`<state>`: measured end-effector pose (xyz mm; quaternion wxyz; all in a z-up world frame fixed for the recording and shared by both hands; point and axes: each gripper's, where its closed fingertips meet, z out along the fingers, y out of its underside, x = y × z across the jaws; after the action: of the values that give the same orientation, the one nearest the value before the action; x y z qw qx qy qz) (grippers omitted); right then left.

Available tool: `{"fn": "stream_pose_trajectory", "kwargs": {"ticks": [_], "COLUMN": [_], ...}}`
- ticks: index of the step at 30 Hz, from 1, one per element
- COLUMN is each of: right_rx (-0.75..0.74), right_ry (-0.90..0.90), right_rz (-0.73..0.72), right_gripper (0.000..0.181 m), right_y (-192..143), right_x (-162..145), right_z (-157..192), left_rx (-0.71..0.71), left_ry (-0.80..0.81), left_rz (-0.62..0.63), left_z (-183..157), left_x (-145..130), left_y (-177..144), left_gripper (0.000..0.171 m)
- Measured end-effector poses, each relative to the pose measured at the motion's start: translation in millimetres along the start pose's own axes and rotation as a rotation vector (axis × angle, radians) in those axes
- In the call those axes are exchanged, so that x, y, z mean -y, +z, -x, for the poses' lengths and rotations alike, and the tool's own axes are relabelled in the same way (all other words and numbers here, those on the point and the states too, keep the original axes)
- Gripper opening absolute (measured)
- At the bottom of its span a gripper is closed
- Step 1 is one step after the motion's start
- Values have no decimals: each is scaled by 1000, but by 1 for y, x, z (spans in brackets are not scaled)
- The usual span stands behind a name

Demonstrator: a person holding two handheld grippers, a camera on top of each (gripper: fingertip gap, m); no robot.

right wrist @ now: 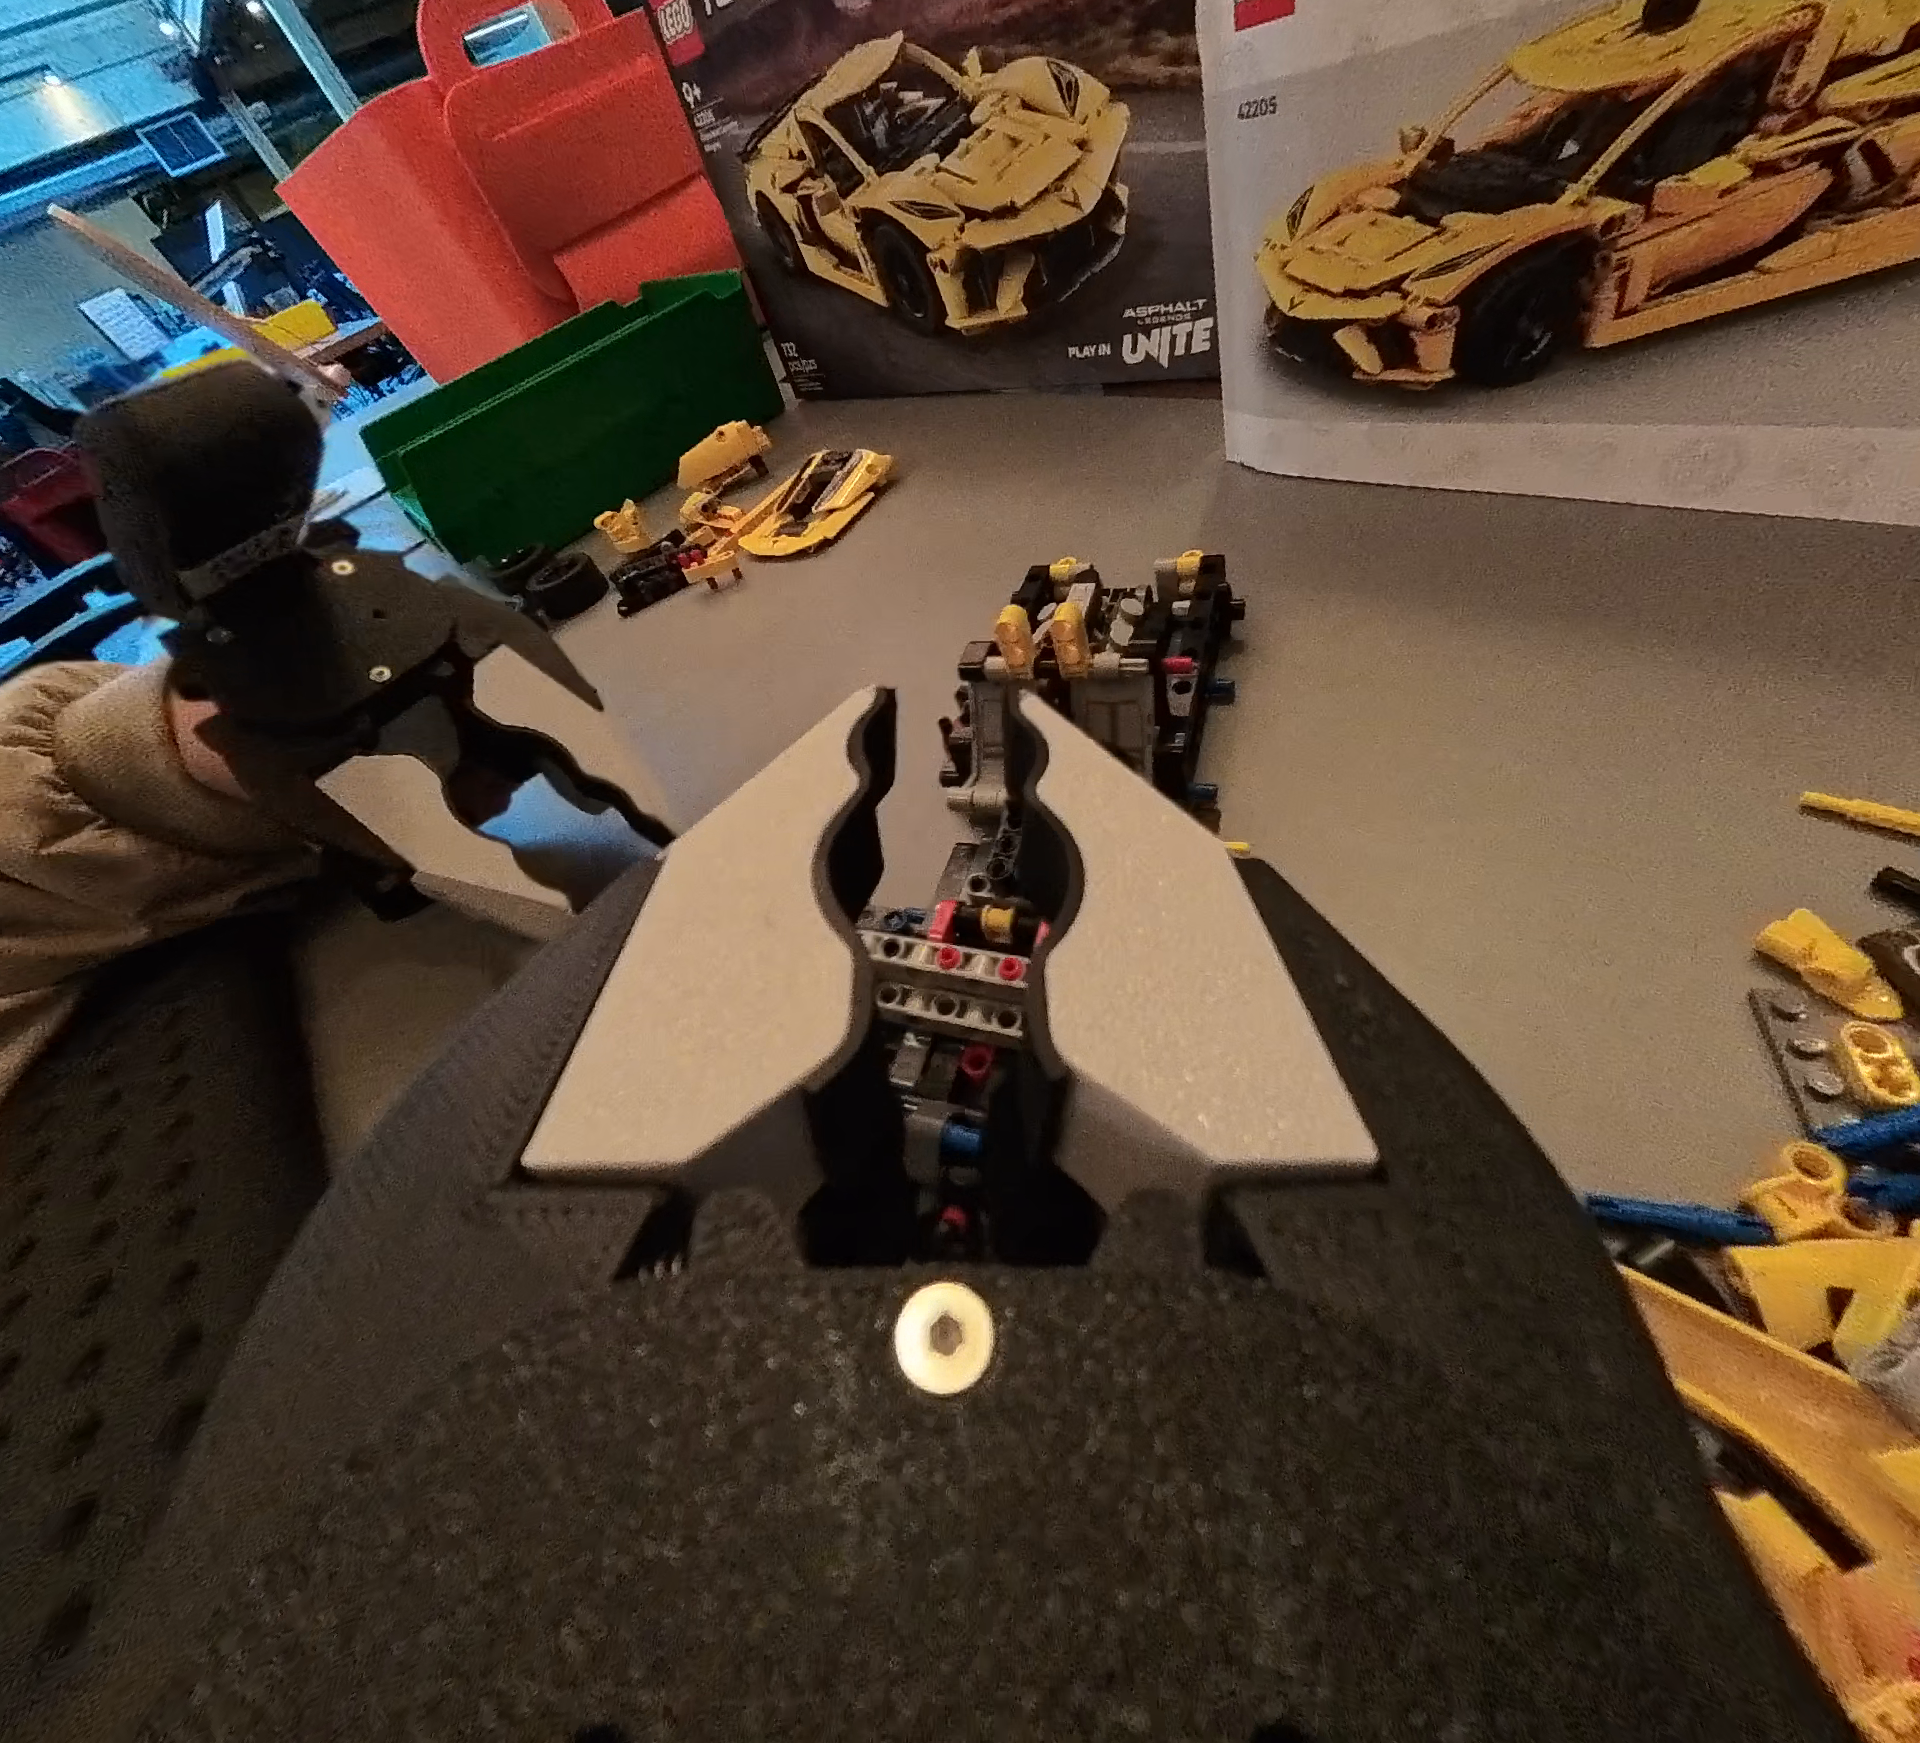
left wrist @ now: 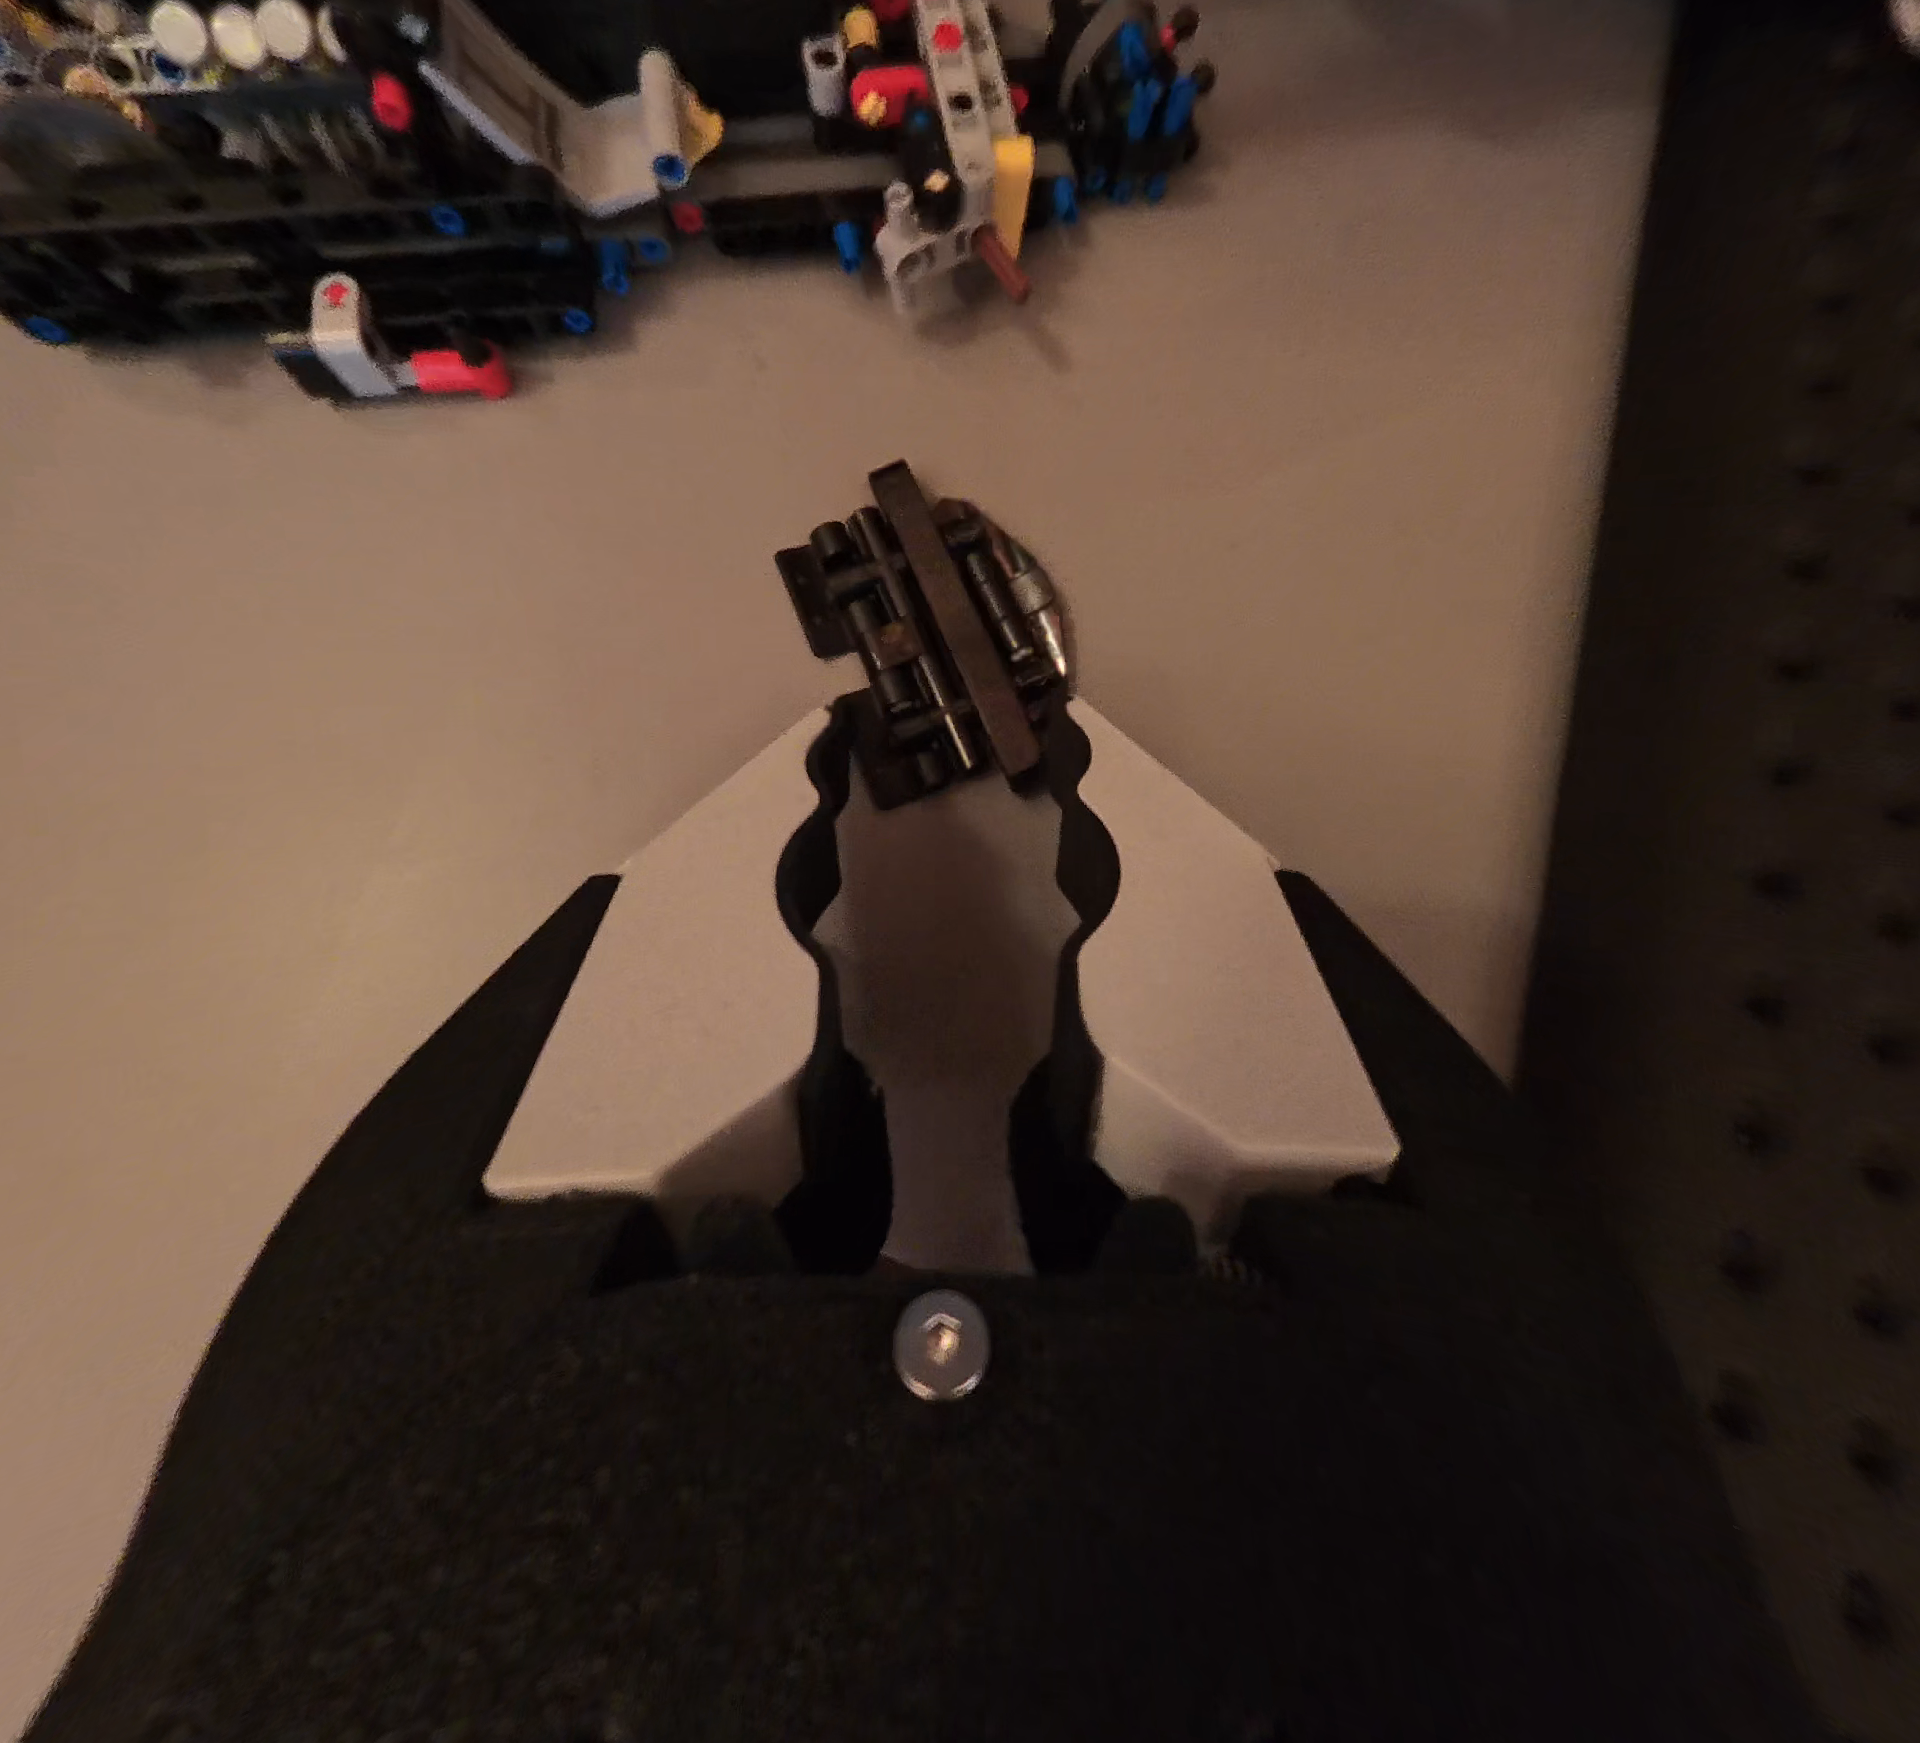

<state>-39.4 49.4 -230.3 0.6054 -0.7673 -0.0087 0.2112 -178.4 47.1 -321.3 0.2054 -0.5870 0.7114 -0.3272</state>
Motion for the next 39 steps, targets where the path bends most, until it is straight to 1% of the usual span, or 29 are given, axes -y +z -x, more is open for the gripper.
{"fn": "stream_pose_trajectory", "kwargs": {"ticks": [2, 4, 5, 7, 11, 15, 16, 20, 22, 24, 25, 27, 28, 30, 32, 34, 35, 36, 39], "right_rx": [3, -2, -4, -2, 0, 2, 3, 52, 128, 175, 223, 316, 361, 403, 388, 438, 440, 418, 459], "right_ry": [-10, -23, -29, -35, -38, -47, -53, -50, -27, 6, 47, 157, 192, 204, 175, 196, 209, 198, 243], "right_rz": [13, 23, 27, 33, 39, 53, 58, 104, 178, 199, 208, 217, 208, 177, 225, 256, 278, 290, 253], "right_gripper": [19, 19, 19, 19, 19, 19, 19, 18, 18, 33, 39, 49, 50, 39, 32, 25, 23, 13, 10], "right_y": [1, 2, 3, 4, 4, 6, 6, 9, 10, 12, 14, 17, 16, 14, 14, 14, 16, 17, 14], "right_x": [-2, -4, -5, -6, -7, -10, -11, -19, -29, -34, -36, -38, -35, -28, -37, -42, -46, -48, -41], "right_z": [1, 1, 1, 2, 3, 4, 5, 14, 25, 34, 41, 55, 61, 68, 66, 75, 77, 74, 77], "left_rx": [-25, 6, 0, -7, 45, 61, 78, 233, 341, 455, 497, 532, 528, 492, 481, 514, 509, 503, 500], "left_ry": [-7, -13, -9, -1, 34, 117, 155, 324, 414, 488, 520, 540, 533, 500, 474, 473, 465, 455, 447], "left_rz": [-5, -7, -3, 7, 20, 16, 16, 3, -42, -130, -175, -245, -263, -273, -309, -343, -353, -367, -414], "left_z": [-7, -5, -8, -13, -10, -12, -12, -1, 5, 9, 8, 4, 2, -2, -4, -4, -5, -6, -9], "left_x": [4, 7, 8, 8, 8, 11, 11, 18, 30, 49, 58, 71, 74, 76, 81, 89, 90, 92, 97], "left_y": [3, 7, 9, 11, 15, 16, 16, 10, 3, -9, -15, -24, -25, -23, -24, -28, -28, -28, -34], "left_gripper": [37, 38, 39, 49, 51, 41, 35, 35, 35, 35, 35, 35, 35, 35, 35, 35, 35, 35, 35]}}
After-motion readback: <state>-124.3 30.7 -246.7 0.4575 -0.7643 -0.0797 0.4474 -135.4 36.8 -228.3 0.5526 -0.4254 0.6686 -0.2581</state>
